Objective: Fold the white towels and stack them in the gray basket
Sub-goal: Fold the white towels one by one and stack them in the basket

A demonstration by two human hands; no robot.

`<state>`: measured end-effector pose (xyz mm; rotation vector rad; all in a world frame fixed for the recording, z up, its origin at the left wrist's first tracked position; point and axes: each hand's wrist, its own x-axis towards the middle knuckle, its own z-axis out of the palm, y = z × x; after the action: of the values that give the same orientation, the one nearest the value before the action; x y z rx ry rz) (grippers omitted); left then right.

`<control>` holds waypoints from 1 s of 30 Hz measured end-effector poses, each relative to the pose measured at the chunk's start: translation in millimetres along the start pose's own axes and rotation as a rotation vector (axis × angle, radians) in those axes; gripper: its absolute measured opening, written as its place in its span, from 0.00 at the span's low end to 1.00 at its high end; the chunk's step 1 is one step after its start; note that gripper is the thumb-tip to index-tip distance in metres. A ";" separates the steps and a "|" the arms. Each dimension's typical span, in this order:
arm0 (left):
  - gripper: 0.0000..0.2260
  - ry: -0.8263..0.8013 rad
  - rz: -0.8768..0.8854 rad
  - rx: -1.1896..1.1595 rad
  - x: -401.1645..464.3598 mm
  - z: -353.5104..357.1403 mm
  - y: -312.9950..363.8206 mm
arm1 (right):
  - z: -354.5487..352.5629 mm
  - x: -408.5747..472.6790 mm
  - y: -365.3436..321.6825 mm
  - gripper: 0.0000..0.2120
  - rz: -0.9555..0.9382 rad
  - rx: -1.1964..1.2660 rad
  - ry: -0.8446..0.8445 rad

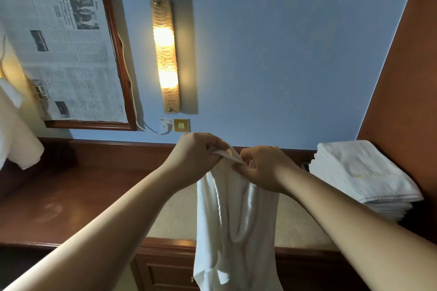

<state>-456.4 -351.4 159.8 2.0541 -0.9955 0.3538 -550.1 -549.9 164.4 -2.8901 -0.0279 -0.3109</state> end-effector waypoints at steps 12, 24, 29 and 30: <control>0.06 0.018 0.120 0.049 -36.6 24.8 -46.0 | 1.5 -7.6 4.2 0.11 -0.097 -0.058 0.058; 0.09 -0.067 -0.086 0.093 -94.8 69.8 -99.7 | -7.6 1.5 12.4 0.13 -0.121 -0.163 0.046; 0.10 -0.013 0.000 0.261 -103.4 58.7 -124.2 | 0.7 0.9 26.4 0.13 -0.131 -0.158 0.051; 0.11 0.011 0.041 0.315 -102.7 57.3 -127.1 | 4.2 0.6 29.6 0.14 -0.137 -0.156 0.050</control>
<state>-432.5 -295.1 -2.2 2.3111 -1.0284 0.5739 -547.4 -577.7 153.8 -3.0398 -0.2024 -0.4285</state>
